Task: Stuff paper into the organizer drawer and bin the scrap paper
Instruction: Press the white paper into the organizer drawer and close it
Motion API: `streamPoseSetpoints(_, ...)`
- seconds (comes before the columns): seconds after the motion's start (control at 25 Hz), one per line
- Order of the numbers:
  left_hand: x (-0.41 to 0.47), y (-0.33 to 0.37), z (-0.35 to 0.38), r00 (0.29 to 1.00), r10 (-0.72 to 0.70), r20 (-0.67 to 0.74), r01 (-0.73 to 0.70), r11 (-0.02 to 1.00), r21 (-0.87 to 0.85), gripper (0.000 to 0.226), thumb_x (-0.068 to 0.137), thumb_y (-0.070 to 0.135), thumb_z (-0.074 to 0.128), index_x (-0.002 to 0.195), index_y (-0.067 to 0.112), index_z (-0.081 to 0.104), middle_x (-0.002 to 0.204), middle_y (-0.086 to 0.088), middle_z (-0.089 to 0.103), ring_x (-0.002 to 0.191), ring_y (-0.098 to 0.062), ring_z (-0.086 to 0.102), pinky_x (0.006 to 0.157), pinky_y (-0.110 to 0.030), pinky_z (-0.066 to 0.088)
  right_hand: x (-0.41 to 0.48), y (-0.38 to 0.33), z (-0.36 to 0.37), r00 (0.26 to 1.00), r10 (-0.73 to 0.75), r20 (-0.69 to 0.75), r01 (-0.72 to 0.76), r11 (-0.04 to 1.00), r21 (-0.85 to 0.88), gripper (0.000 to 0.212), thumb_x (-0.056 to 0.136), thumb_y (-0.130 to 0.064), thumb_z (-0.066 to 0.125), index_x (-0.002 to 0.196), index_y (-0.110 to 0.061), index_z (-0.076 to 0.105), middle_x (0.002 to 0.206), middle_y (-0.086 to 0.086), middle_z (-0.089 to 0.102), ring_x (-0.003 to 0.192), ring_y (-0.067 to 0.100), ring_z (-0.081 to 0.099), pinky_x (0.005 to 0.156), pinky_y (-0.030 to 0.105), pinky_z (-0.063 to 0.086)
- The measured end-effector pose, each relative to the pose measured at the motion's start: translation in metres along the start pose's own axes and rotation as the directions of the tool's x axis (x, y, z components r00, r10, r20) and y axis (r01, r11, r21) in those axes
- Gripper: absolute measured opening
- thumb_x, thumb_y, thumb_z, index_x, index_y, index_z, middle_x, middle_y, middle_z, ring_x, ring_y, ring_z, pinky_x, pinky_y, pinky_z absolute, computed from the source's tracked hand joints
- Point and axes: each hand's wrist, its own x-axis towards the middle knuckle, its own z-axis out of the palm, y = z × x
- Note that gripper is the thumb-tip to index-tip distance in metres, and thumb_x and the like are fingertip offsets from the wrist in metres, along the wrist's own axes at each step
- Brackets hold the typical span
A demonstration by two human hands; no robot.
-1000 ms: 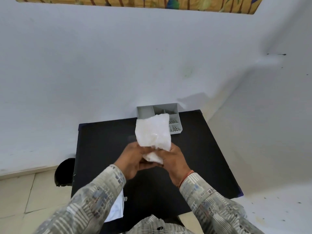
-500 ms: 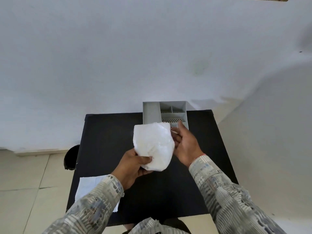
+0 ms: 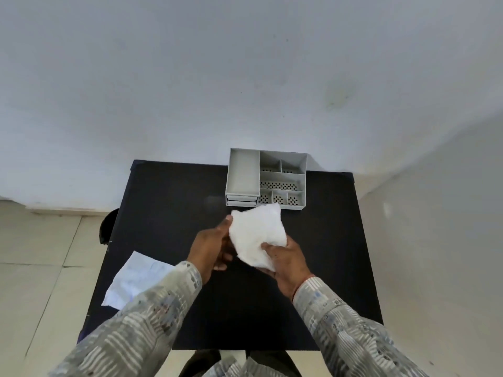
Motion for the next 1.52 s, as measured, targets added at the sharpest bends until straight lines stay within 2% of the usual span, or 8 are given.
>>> streamPoseSetpoints(0.2,0.053,0.031,0.022,0.984,0.162,-0.075,-0.157,0.986,0.057,0.031,0.101,0.012,0.064,0.131,0.021,0.065,0.104,-0.008,0.076,0.077,-0.020,0.070,0.063,-0.036,0.057,0.010,-0.007,-0.023,0.996,0.073,-0.058,-0.067,0.994,0.090,0.037,0.095,0.004,0.067,0.116,-0.027,0.068,0.122,0.003,0.073,0.111,0.030,0.070,0.072,0.044,0.065)
streamPoseSetpoints(0.32,0.078,0.048,0.035,0.999,0.032,0.019,-0.024,0.937,-0.349,0.039,0.102,0.000,0.056,0.135,0.019,0.060,0.105,-0.009,0.070,0.095,-0.025,0.070,0.081,-0.045,0.063,0.011,-0.002,-0.031,0.993,0.088,-0.073,-0.078,0.988,0.131,0.036,0.095,0.004,0.068,0.118,-0.024,0.069,0.122,0.004,0.074,0.111,0.031,0.071,0.069,0.042,0.065)
streamPoseSetpoints(0.4,0.092,0.052,0.036,0.996,-0.063,0.056,0.084,0.801,-0.593,0.028,0.100,-0.001,0.053,0.123,0.012,0.063,0.106,-0.012,0.068,0.097,-0.026,0.069,0.087,-0.047,0.062,0.010,0.000,-0.034,0.994,0.086,-0.070,-0.076,0.988,0.136,0.036,0.095,0.003,0.068,0.119,-0.023,0.069,0.123,0.004,0.074,0.111,0.030,0.071,0.067,0.040,0.064)
streamPoseSetpoints(0.52,0.106,0.048,0.036,0.993,-0.099,0.057,0.113,0.781,-0.614,0.017,0.100,0.001,0.053,0.101,0.010,0.067,0.100,-0.011,0.069,0.090,-0.024,0.070,0.078,-0.044,0.060,0.007,0.002,-0.033,0.997,0.066,-0.042,-0.061,0.991,0.121,0.037,0.095,0.002,0.069,0.122,-0.023,0.068,0.123,0.004,0.074,0.112,0.028,0.070,0.067,0.040,0.064)
streamPoseSetpoints(0.68,0.115,0.048,0.032,0.994,-0.064,0.083,0.101,0.804,-0.586,0.033,0.104,0.000,0.048,0.114,0.017,0.073,0.114,-0.010,0.067,0.108,-0.026,0.069,0.077,-0.042,0.060,0.009,-0.001,-0.029,0.997,0.065,-0.047,-0.058,0.989,0.134,0.038,0.094,0.000,0.071,0.124,-0.023,0.068,0.125,0.004,0.073,0.114,0.029,0.069,0.068,0.040,0.065)
streamPoseSetpoints(0.92,0.107,0.038,0.029,0.989,-0.042,0.141,0.121,0.776,-0.619,0.025,0.097,0.013,0.068,0.120,0.008,0.074,0.102,-0.007,0.071,0.092,-0.023,0.069,0.073,-0.040,0.063,0.014,-0.008,-0.025,0.999,0.032,-0.039,-0.026,0.989,0.146,0.042,0.094,0.000,0.071,0.131,-0.019,0.066,0.127,0.004,0.072,0.117,0.031,0.067,0.070,0.041,0.066)
streamPoseSetpoints(1.24,0.067,-0.025,0.021,0.986,-0.104,0.127,0.161,0.780,-0.605,0.039,0.095,0.021,0.070,0.132,0.009,0.074,0.118,-0.007,0.072,0.102,-0.024,0.067,0.087,-0.045,0.059,0.013,0.000,-0.026,0.996,0.042,-0.076,-0.032,0.991,0.133,0.030,0.096,0.001,0.068,0.113,-0.023,0.070,0.120,0.005,0.075,0.107,0.029,0.072,0.065,0.038,0.064)
streamPoseSetpoints(1.52,0.041,-0.059,0.020,0.979,-0.154,0.136,0.205,0.766,-0.609,0.021,0.097,0.024,0.072,0.117,0.020,0.075,0.117,-0.005,0.072,0.106,-0.024,0.066,0.083,-0.045,0.056,0.012,0.005,-0.023,0.994,0.059,-0.094,-0.047,0.991,0.126,0.033,0.096,0.000,0.069,0.122,-0.020,0.067,0.124,0.008,0.073,0.112,0.033,0.070,0.061,0.036,0.064)
